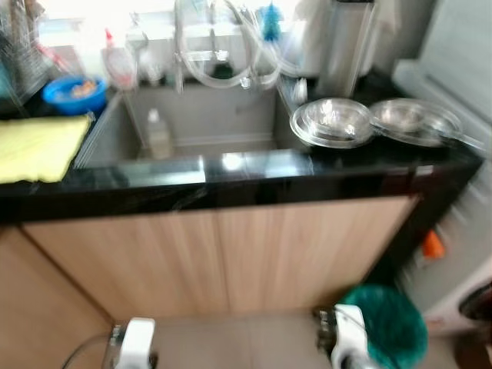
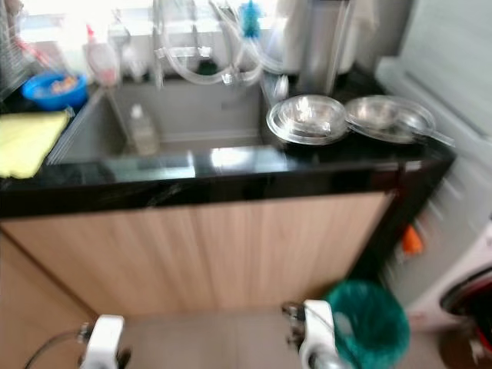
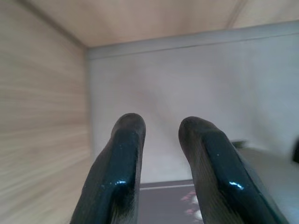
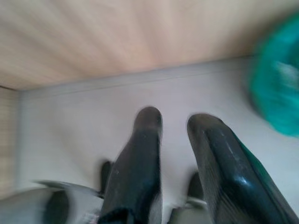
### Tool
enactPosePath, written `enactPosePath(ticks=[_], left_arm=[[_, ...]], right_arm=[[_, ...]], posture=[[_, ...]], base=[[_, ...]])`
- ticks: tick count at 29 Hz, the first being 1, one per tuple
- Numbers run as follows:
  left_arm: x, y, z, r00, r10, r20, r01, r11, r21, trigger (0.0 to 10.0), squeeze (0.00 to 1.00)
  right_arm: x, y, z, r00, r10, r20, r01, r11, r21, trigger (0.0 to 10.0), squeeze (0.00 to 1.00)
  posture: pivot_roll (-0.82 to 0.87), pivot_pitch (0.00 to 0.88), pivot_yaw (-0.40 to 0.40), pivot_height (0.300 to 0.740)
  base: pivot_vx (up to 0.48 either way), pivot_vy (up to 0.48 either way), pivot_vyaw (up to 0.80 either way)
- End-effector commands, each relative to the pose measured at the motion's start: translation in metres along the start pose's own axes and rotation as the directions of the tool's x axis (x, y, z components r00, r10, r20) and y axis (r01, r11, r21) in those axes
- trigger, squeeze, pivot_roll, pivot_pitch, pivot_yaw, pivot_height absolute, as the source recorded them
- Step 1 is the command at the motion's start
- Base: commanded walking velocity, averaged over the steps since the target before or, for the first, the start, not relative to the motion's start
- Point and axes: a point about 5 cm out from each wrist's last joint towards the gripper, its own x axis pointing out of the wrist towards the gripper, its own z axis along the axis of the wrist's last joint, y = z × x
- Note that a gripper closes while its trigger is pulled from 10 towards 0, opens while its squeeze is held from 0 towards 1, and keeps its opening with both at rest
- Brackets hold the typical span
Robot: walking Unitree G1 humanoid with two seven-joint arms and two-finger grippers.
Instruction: Kitchen organization
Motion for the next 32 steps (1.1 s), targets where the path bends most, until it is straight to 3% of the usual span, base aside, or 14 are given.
enactPosePath(ticks=[1, 15, 20, 24, 32], left_arm=[[0.001, -0.004, 0.002, 1.0, -0.014, 0.004, 0.014, 1.0, 0.001, 10.0, 0.0], [0.002, -0.015, 0.001, 1.0, -0.03, 0.002, 0.03, 0.999, 0.02, 10.0, 0.0], [0.001, -0.016, 0.0, 1.0, -0.032, 0.001, 0.032, 0.999, 0.022, 10.0, 0.0], [0.001, -0.017, 0.001, 0.999, -0.033, 0.002, 0.033, 0.999, 0.019, 10.0, 0.0], [0.001, -0.018, 0.0, 0.999, -0.032, 0.005, 0.032, 0.999, 0.013, 10.0, 0.0]], right_arm=[[-0.002, -0.01, 0.0, 1.0, -0.026, 0.001, 0.026, 1.0, 0.001, 10.0, 0.0], [-0.002, -0.008, -0.003, 1.0, -0.022, -0.002, 0.022, 1.0, 0.006, 10.0, 0.0], [-0.002, -0.008, -0.001, 1.0, -0.004, 0.009, 0.004, 0.999, -0.04, 10.0, 0.0], [-0.002, -0.009, -0.002, 0.999, -0.032, 0.014, 0.032, 0.999, 0.025, 10.0, 0.0], [-0.002, -0.009, 0.0, 1.0, -0.019, 0.019, 0.019, 1.0, 0.019, 10.0, 0.0]], posture=[[0.02, 0.0, 0.049, 0.74], [0.01, 0.0, 0.057, 0.74], [0.01, 0.0, 0.054, 0.74], [0.01, 0.0, 0.051, 0.74], [0.01, 0.0, 0.045, 0.74]], base=[[0.0, 0.0, 0.0], [0.0, 0.0, 0.0], [0.261, 0.0, 0.32], [0.293, 0.0, 0.4], [0.293, 0.0, 0.0]])
